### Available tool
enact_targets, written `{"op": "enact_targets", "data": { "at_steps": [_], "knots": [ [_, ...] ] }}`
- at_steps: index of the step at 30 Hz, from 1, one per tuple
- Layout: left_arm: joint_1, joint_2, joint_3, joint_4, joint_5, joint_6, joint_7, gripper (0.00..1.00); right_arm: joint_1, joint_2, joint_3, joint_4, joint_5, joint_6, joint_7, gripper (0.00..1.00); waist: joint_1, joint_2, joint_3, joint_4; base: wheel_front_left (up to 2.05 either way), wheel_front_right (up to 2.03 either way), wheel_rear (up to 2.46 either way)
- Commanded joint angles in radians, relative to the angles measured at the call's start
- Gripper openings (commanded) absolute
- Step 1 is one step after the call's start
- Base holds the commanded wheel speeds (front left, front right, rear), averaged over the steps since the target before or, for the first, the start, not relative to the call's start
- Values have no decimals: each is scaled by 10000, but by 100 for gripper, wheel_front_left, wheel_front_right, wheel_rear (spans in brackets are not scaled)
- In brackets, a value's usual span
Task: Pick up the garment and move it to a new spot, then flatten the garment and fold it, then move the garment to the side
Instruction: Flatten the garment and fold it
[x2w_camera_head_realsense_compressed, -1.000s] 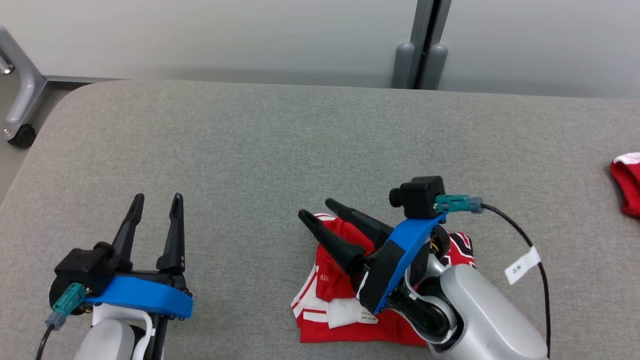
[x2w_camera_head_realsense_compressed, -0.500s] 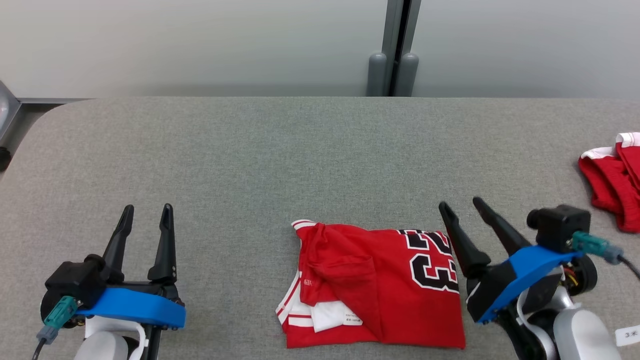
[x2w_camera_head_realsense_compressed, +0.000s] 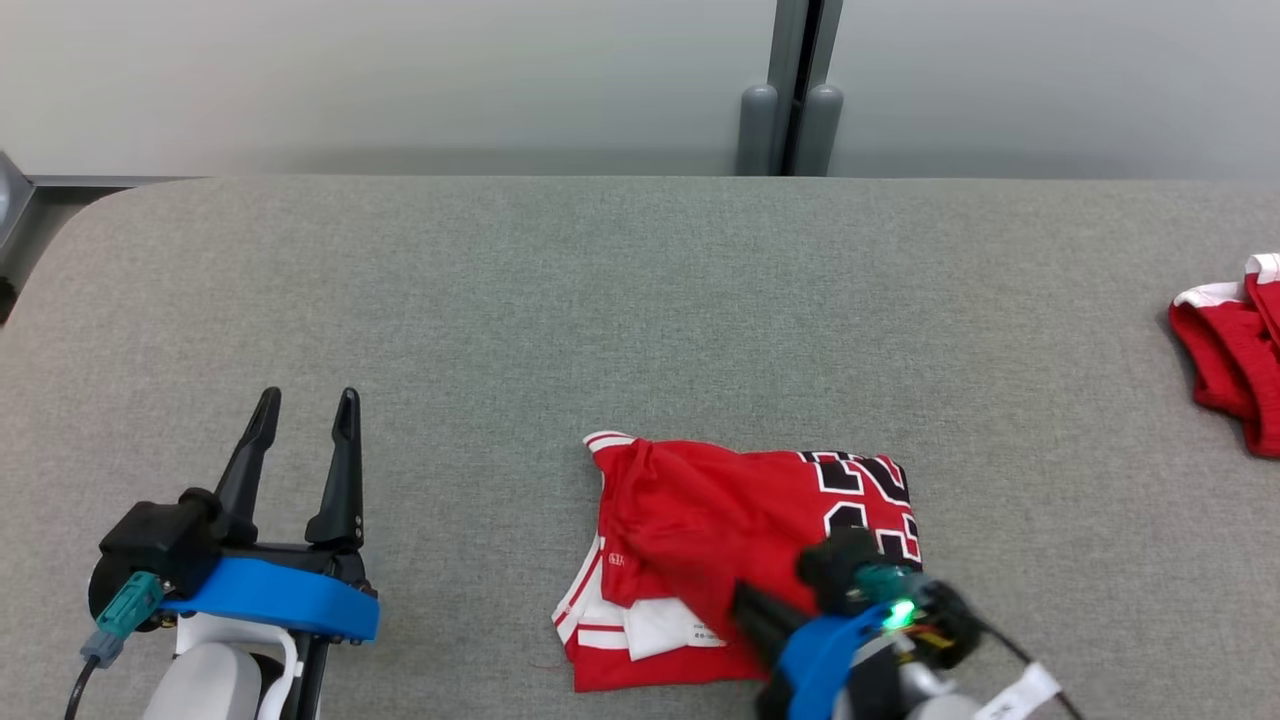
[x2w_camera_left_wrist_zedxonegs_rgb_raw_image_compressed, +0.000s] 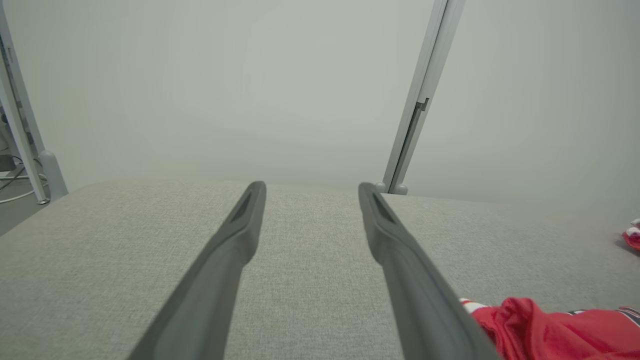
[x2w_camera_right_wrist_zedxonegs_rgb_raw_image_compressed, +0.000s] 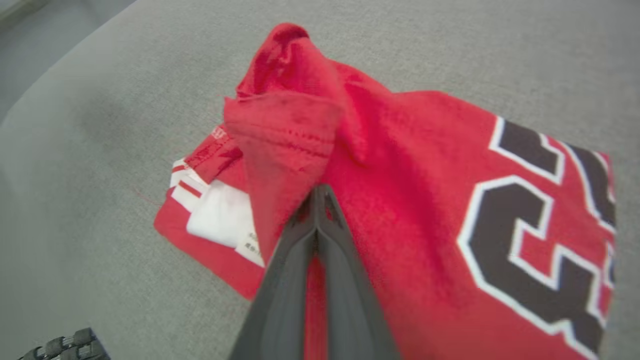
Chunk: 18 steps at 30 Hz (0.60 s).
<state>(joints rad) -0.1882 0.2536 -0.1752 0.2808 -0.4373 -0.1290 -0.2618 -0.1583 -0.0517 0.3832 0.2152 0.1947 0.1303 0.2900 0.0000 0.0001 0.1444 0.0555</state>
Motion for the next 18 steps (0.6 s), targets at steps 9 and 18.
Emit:
{"op": "enact_targets", "data": {
  "at_steps": [9, 18],
  "knots": [
    [-140, 99, -154, 82, -83, -21, -43, 100, -974, -7, 3483, 23, 3580, 8, -452, 0, 0, -1, -60, 152, 0, 0, 0],
    [169, 112, 10, -23, -37, -22, -43, 100, -1456, -5, 1673, 387, 3627, 8, -1845, 0, 0, -1, -212, 179, 0, 0, 0]
  ]
}}
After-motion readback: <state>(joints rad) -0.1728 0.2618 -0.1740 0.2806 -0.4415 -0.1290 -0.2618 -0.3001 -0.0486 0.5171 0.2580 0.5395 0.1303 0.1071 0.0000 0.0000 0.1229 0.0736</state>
